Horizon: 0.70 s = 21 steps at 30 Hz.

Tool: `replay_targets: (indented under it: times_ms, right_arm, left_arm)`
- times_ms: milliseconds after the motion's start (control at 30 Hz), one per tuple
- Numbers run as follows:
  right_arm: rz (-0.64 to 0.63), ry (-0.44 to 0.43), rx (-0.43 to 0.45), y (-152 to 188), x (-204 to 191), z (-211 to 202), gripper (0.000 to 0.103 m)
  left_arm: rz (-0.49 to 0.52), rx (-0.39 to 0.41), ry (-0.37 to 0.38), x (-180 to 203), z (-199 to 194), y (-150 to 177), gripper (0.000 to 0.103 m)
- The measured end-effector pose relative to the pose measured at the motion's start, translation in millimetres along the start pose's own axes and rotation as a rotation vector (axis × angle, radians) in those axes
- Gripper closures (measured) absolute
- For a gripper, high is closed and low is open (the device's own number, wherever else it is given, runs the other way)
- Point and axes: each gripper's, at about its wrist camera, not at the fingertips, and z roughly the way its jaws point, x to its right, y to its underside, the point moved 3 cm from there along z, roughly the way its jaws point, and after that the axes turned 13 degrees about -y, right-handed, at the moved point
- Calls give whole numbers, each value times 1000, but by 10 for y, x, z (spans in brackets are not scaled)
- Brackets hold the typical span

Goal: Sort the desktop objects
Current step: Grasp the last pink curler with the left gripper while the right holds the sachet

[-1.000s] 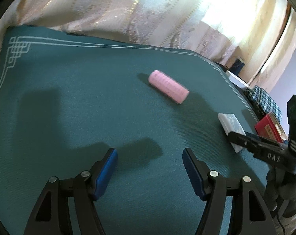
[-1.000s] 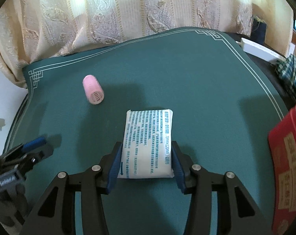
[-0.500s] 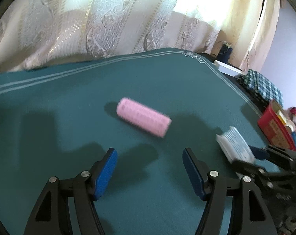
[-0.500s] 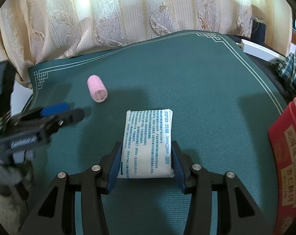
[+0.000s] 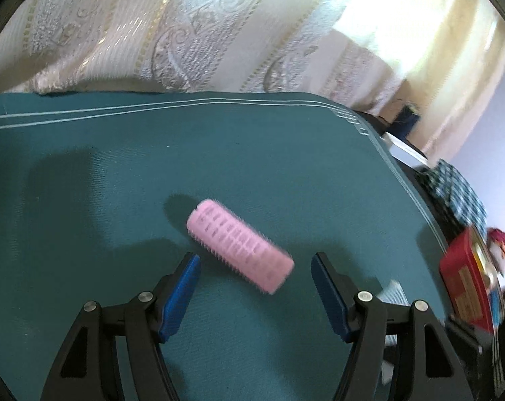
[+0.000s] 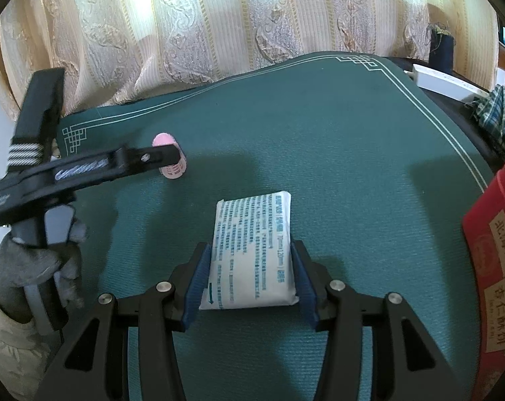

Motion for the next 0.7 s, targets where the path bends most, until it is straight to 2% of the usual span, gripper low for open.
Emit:
replay_targets:
  times_ms: [233, 333, 367, 400, 567, 667, 700]
  right_arm:
    - [6, -9, 4, 10, 5, 10, 50]
    - [8, -14, 7, 27, 18, -8, 50]
    - [9, -15, 8, 28, 19, -13, 50]
    - [10, -17, 8, 30, 18, -18, 50]
    - [12, -19, 9, 20, 16, -18, 50]
    - [11, -17, 8, 15, 10, -14, 49]
    - [10, -16, 8, 13, 7, -13, 49]
  left_arm:
    - [3, 8, -103, -3, 161, -143, 33]
    - [23, 11, -95, -42, 209, -142, 34]
    - [33, 13, -92, -44, 207, -143, 39]
    - [46, 13, -81, -49, 193, -139, 40]
    - [114, 48, -103, -51, 48, -82, 44]
    - [122, 52, -85, -73, -40, -8, 57]
    - [119, 54, -75, -78, -74, 22, 57]
